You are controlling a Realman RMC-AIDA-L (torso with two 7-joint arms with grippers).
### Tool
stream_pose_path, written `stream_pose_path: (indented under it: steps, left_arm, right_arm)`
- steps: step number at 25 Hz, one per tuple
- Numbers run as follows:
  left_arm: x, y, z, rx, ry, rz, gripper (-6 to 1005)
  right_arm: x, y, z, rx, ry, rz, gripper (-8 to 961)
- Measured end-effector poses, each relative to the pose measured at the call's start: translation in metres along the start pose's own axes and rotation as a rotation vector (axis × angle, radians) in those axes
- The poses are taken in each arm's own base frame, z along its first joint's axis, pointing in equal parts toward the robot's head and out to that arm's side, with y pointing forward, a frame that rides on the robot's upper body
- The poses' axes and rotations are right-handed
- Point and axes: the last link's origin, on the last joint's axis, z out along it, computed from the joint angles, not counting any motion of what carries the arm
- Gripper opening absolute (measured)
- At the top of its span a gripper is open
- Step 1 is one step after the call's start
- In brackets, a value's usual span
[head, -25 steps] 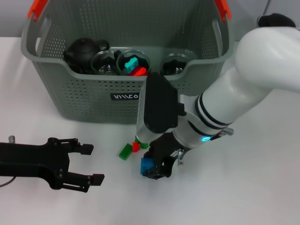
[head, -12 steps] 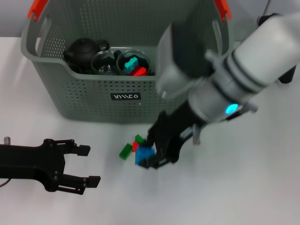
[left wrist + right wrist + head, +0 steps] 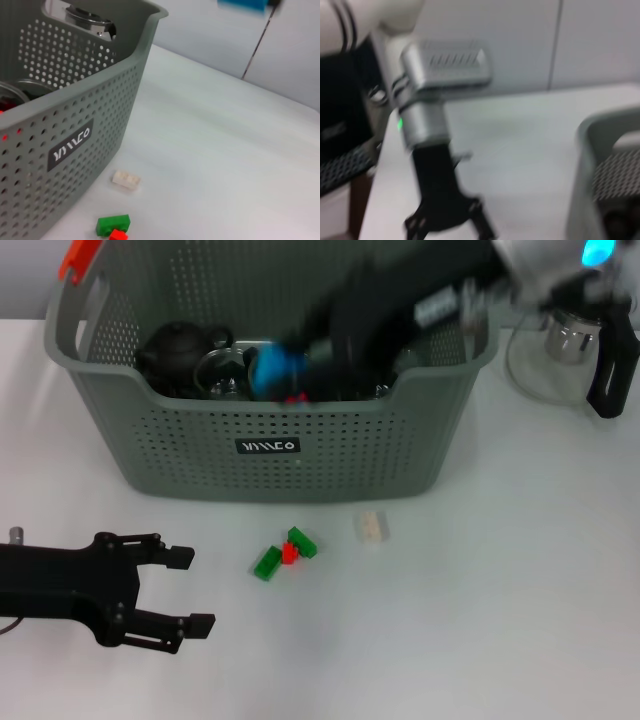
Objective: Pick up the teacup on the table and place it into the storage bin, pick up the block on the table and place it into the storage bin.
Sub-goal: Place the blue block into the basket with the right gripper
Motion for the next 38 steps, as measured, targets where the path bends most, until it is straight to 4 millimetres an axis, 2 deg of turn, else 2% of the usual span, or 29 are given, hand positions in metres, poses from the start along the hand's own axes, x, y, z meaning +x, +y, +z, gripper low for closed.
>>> stream_pose_path:
  steps: [3,5,11,14,21,31,38]
  left_arm:
    - [0.002,0.000,0.000,-0.002,0.004,0.006,918]
    - [0.002,0.000,0.000,-0.002,0.005,0.008,918]
    - [0.003,-0.001,0.001,-0.008,0.008,0.016,918]
    - [0.004,-0.001,0.002,-0.010,0.009,0.018,918]
    - [0.005,-0.002,0.001,-0.010,0.008,0.024,918]
    - [0.006,-0.003,0.000,-0.009,0.004,0.030,918]
    - [0.006,-0.003,0.000,-0.006,0.002,0.029,918]
  right_arm:
    - [-0.010,-0.014,-0.011,0.077,-0.036,0.028,445]
    - [-0.011,-0.026,-0.011,0.133,-0.042,0.058,447]
    - [0.008,-0.063,0.015,0.262,0.004,0.161,451]
    - [0.017,-0.073,0.030,0.304,0.030,0.183,453]
    - [0.033,-0.078,0.055,0.333,0.091,0.191,459]
    - [0.051,-0.081,0.075,0.357,0.141,0.192,466]
    - [0.051,-0.076,0.081,0.346,0.169,0.160,471]
